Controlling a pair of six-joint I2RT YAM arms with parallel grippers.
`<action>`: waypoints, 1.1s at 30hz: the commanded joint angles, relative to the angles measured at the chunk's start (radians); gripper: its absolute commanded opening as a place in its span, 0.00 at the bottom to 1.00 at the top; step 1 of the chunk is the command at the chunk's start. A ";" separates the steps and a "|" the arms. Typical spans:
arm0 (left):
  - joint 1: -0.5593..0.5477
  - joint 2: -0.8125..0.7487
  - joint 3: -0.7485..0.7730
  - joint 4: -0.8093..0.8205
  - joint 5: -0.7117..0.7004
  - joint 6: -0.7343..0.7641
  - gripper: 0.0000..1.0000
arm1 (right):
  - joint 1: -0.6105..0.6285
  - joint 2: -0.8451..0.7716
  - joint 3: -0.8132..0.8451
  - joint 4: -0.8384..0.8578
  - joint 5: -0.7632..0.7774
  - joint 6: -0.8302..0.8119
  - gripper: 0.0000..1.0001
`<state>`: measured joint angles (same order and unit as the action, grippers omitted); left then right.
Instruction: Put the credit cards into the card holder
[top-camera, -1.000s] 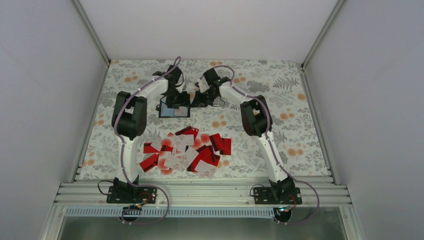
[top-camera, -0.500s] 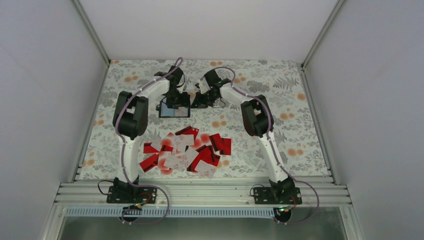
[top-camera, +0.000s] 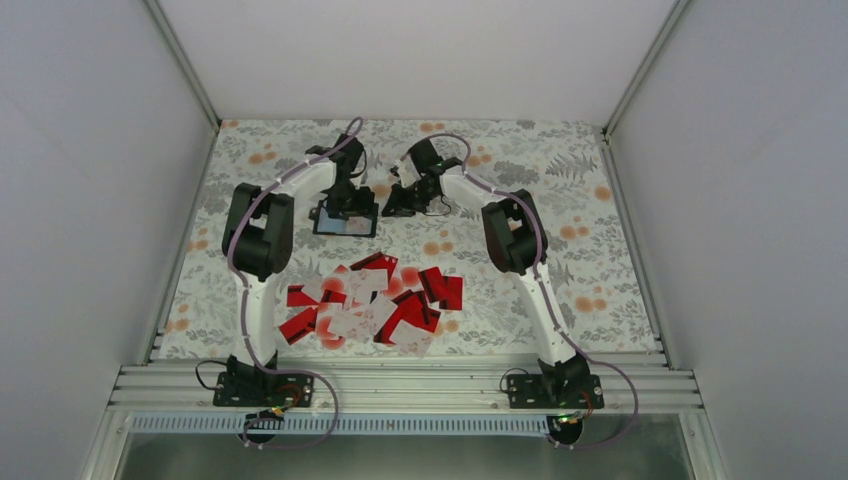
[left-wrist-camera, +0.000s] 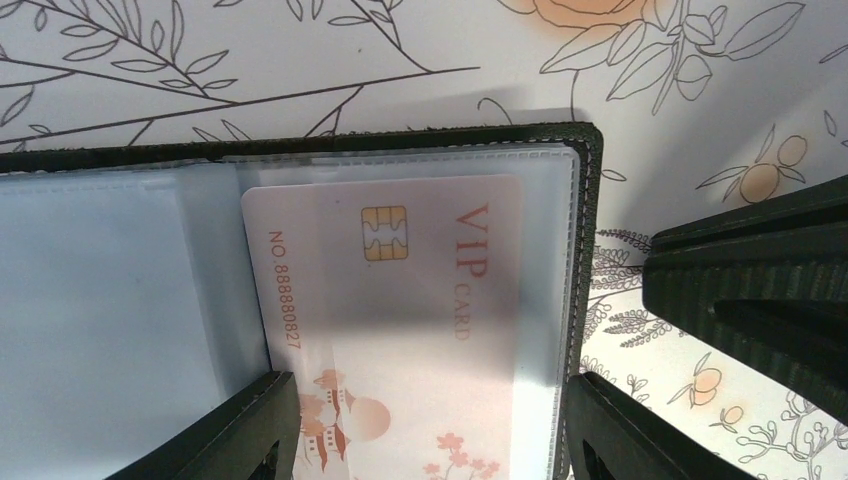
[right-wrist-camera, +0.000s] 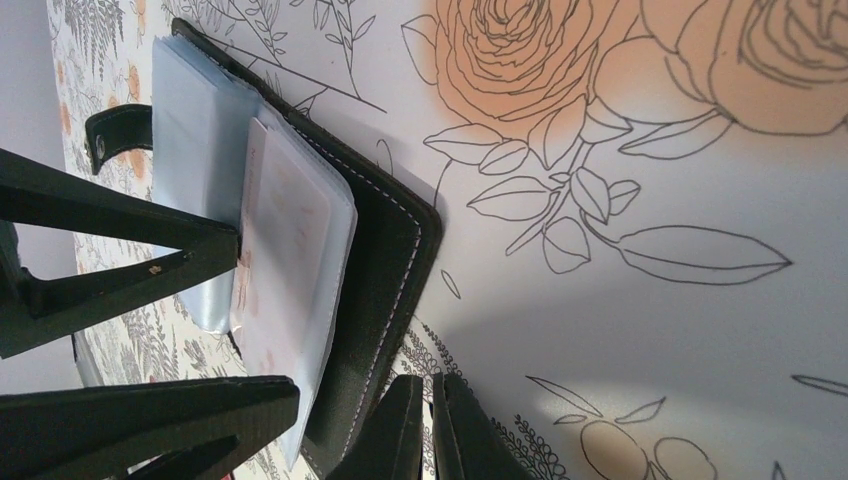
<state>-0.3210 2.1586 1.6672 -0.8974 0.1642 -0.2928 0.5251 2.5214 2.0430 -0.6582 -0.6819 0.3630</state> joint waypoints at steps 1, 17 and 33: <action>0.004 -0.040 -0.007 -0.011 -0.047 -0.005 0.67 | 0.003 0.019 -0.042 -0.084 0.072 -0.023 0.05; 0.020 -0.026 -0.123 0.125 0.217 -0.037 0.68 | -0.001 0.007 -0.066 -0.083 0.079 -0.031 0.04; 0.036 -0.108 -0.013 0.119 0.317 -0.033 0.68 | -0.009 -0.021 -0.083 -0.076 0.093 -0.026 0.04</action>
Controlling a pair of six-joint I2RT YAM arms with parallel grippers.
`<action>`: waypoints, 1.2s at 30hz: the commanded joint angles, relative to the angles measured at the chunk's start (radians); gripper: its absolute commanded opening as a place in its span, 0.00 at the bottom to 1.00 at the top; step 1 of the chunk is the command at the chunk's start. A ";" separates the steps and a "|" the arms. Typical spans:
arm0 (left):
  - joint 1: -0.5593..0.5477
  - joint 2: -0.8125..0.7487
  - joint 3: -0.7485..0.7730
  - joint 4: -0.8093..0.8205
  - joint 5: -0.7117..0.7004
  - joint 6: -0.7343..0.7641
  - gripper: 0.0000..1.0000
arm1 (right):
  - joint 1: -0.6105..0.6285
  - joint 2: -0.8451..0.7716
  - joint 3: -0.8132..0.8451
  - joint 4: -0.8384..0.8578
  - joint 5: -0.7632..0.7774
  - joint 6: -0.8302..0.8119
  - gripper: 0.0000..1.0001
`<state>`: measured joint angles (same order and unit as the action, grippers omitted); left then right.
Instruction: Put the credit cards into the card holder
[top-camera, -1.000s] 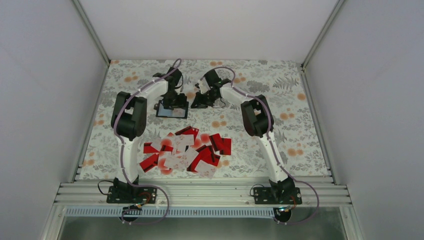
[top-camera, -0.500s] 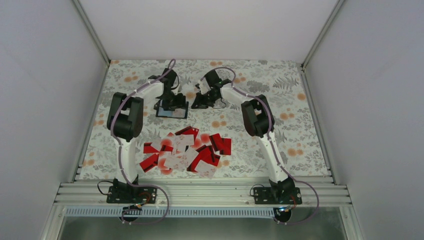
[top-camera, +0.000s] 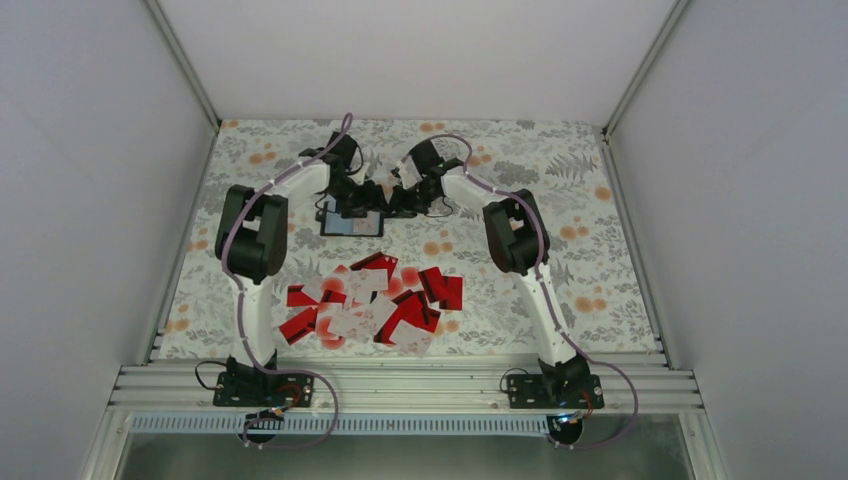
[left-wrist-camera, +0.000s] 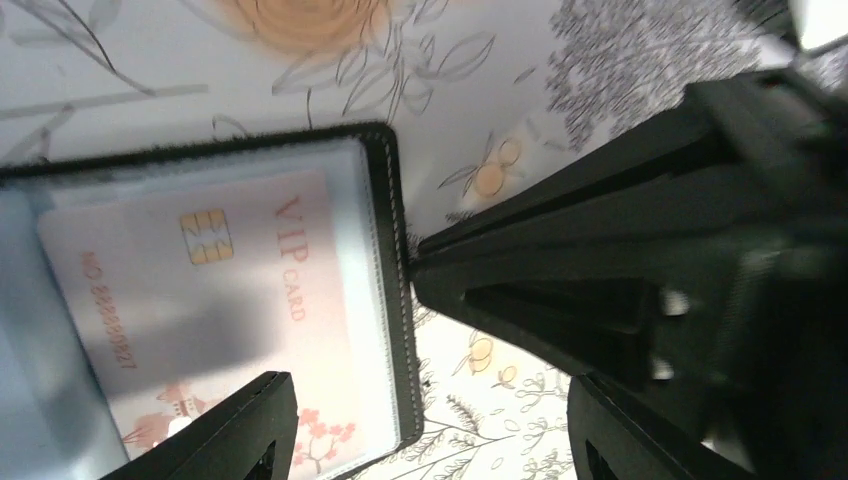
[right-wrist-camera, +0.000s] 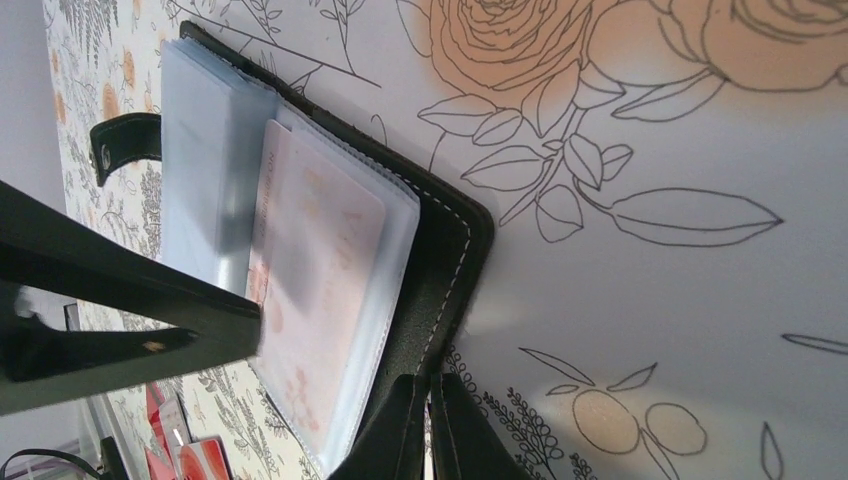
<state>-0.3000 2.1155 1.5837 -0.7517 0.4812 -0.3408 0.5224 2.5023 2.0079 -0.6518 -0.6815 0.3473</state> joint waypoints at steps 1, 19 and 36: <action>0.020 -0.074 0.080 -0.038 -0.019 0.024 0.70 | -0.008 -0.004 -0.048 -0.080 0.094 -0.008 0.04; 0.069 -0.146 -0.013 -0.152 -0.609 0.134 0.90 | -0.074 -0.107 -0.173 -0.066 0.126 0.005 0.04; 0.068 -0.126 -0.117 -0.071 -0.721 0.139 0.65 | -0.114 -0.138 -0.241 -0.056 0.125 0.000 0.04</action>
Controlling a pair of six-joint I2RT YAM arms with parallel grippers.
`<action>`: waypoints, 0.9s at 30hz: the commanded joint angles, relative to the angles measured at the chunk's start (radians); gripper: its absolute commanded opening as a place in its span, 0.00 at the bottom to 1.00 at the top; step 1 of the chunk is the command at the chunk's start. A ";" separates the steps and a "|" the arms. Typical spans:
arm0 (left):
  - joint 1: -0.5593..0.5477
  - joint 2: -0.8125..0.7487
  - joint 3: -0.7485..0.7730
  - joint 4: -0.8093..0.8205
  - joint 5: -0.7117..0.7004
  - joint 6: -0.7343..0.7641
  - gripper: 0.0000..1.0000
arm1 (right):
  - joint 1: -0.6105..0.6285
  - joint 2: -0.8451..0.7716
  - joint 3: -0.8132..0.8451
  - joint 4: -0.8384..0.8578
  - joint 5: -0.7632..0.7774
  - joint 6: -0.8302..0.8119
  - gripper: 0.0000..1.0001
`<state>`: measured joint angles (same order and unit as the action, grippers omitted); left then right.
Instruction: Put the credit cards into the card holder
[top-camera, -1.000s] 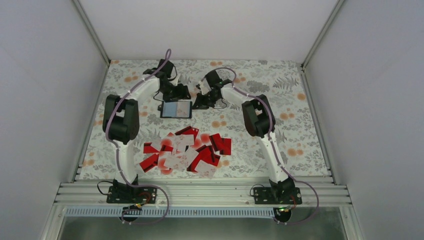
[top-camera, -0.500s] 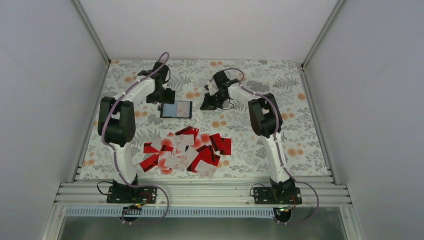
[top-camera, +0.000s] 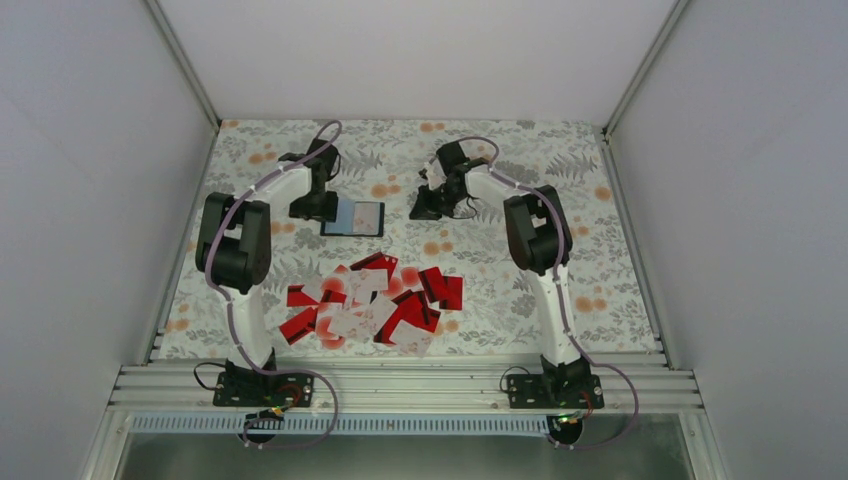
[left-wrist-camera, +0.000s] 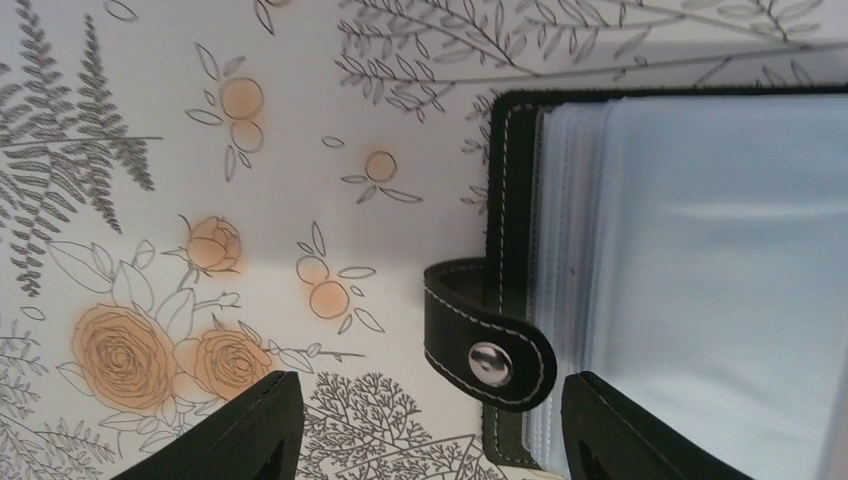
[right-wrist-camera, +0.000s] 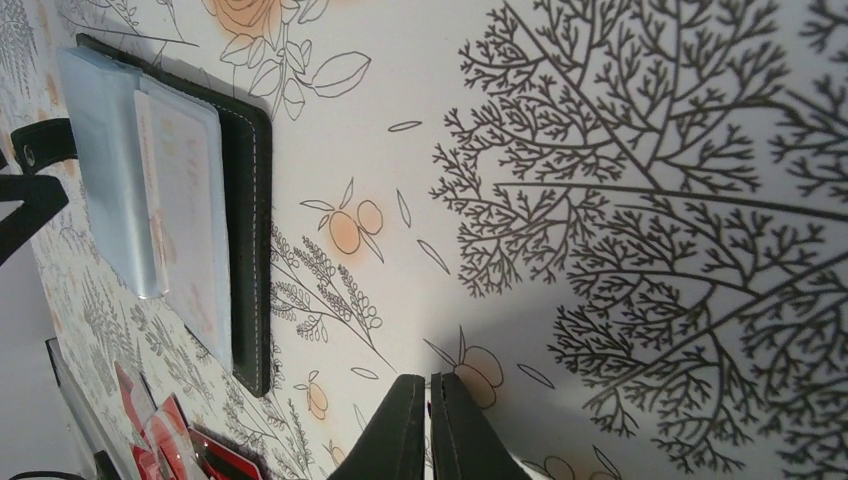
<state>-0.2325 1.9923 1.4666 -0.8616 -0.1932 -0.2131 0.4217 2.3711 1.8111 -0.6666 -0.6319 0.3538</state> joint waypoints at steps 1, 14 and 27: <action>0.000 0.001 0.001 0.044 -0.051 0.013 0.64 | -0.015 -0.010 -0.049 -0.040 0.075 -0.007 0.04; 0.001 0.021 -0.013 0.108 -0.026 0.050 0.35 | -0.023 -0.038 -0.111 -0.021 0.087 -0.022 0.04; 0.001 0.033 -0.016 0.146 0.196 0.027 0.08 | -0.046 -0.090 -0.186 0.009 0.110 -0.032 0.04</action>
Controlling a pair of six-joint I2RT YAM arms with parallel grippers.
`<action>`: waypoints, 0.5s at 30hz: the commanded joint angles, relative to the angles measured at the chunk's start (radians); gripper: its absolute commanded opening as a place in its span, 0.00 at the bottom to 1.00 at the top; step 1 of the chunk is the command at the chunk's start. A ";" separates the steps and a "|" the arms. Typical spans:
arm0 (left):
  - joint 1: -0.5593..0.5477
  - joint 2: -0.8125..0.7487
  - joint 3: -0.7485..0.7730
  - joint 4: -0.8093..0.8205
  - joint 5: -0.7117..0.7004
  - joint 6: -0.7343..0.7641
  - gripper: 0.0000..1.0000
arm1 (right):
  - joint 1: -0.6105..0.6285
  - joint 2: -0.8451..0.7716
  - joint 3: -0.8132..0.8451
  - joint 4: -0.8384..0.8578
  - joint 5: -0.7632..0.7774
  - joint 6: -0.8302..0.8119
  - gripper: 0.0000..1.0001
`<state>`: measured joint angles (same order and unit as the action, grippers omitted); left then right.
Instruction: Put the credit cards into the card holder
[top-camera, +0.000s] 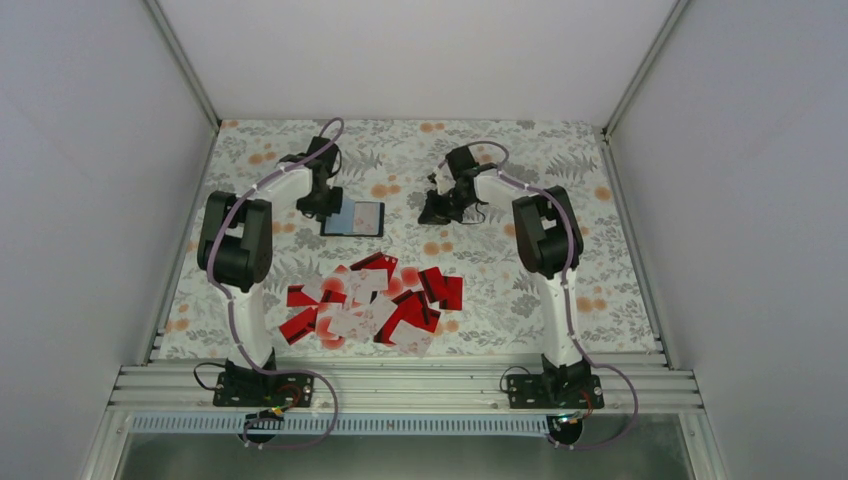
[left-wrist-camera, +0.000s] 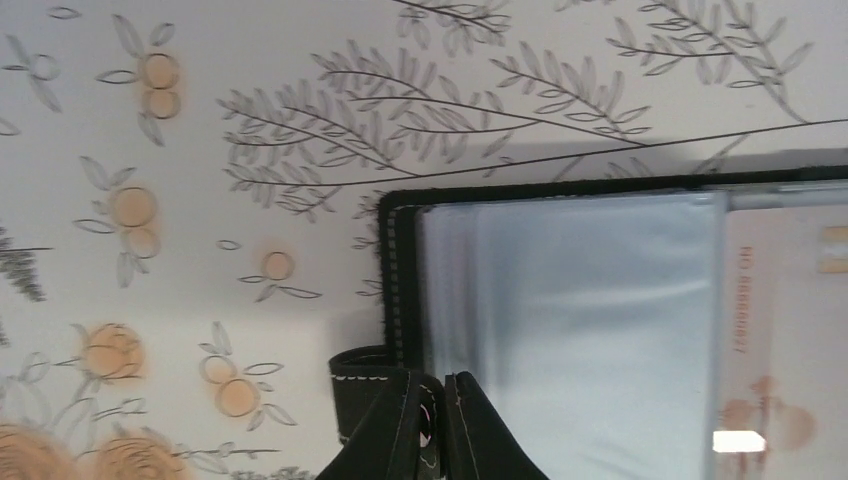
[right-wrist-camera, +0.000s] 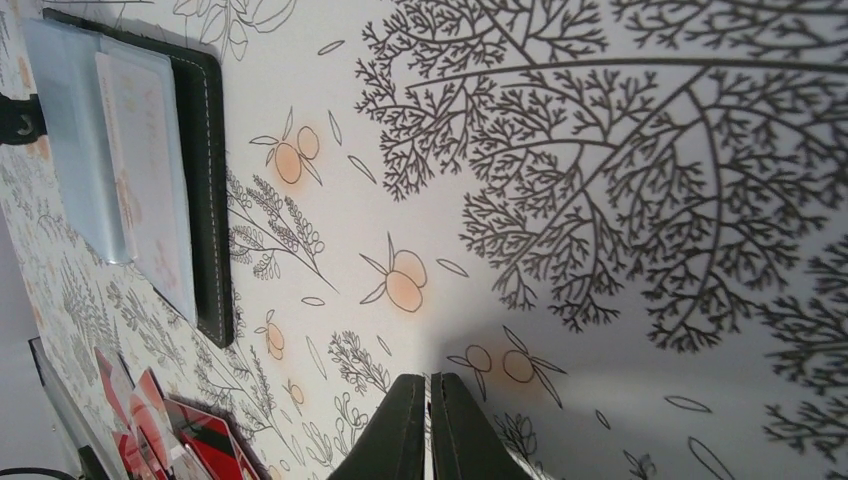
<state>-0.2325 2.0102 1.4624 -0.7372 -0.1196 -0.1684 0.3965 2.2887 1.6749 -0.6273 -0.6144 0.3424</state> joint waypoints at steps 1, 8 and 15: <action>0.000 0.014 -0.010 0.025 0.153 -0.027 0.08 | -0.024 -0.012 -0.057 -0.027 0.092 -0.019 0.04; 0.001 0.019 0.001 0.050 0.376 -0.110 0.08 | -0.063 -0.032 -0.098 -0.003 0.097 -0.011 0.04; -0.004 0.023 0.008 0.094 0.528 -0.158 0.08 | -0.098 -0.039 -0.103 0.005 0.087 -0.008 0.04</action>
<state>-0.2329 2.0136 1.4609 -0.6830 0.2806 -0.2855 0.3252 2.2448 1.6016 -0.6067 -0.6128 0.3428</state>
